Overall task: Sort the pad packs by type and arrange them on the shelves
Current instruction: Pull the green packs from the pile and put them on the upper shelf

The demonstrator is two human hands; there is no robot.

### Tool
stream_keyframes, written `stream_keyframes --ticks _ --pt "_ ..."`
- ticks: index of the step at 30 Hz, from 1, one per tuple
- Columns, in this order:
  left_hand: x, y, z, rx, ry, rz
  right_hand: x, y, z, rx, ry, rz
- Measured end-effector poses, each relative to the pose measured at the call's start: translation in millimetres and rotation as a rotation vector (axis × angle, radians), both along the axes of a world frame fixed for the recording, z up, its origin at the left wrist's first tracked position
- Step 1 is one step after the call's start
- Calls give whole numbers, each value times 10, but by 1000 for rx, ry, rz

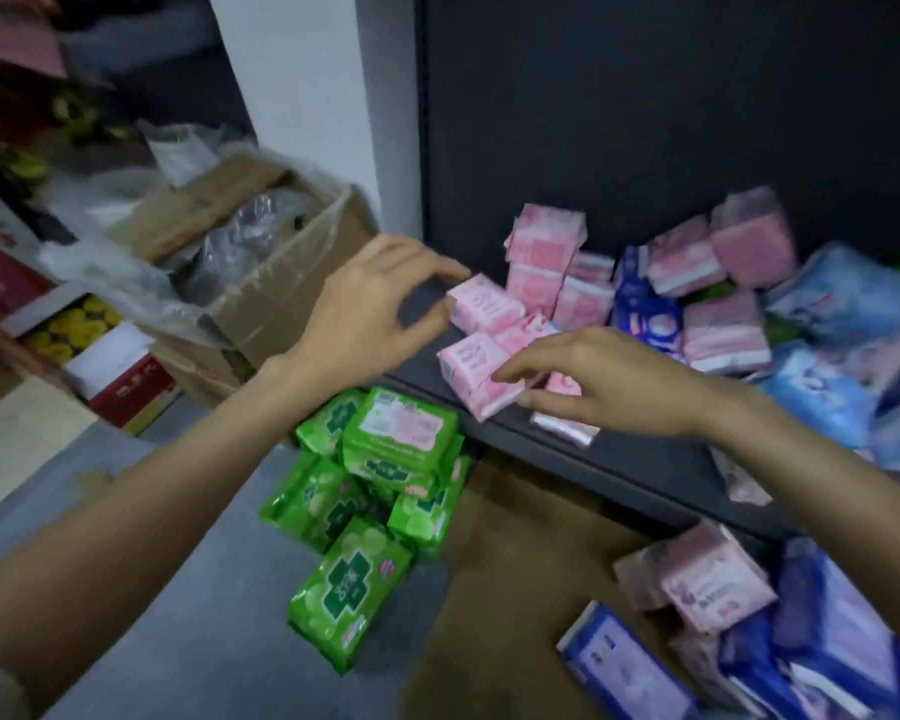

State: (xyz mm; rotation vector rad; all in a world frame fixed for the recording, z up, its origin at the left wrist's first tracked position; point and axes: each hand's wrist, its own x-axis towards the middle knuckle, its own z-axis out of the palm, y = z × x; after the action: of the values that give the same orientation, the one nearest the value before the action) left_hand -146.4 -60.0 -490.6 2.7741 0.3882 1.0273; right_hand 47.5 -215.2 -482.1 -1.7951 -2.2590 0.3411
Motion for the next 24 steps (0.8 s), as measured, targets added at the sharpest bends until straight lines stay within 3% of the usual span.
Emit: stream_keyframes --ticks 4,8,12,17,24 --pt "461 88 920 103 -187 -53 260 -249 1114 340 57 -88" --pt "819 51 1822 227 -377 -118 468 -410 2009 641 -45 -171" --pt "1030 46 2447 330 -449 -83 642 -421 2637 841 -199 -288" --pt "1214 242 2860 243 -451 139 829 -184 3034 873 -299 -527" --pt "1310 726 3210 164 -402 205 912 435 3568 682 -125 -747"
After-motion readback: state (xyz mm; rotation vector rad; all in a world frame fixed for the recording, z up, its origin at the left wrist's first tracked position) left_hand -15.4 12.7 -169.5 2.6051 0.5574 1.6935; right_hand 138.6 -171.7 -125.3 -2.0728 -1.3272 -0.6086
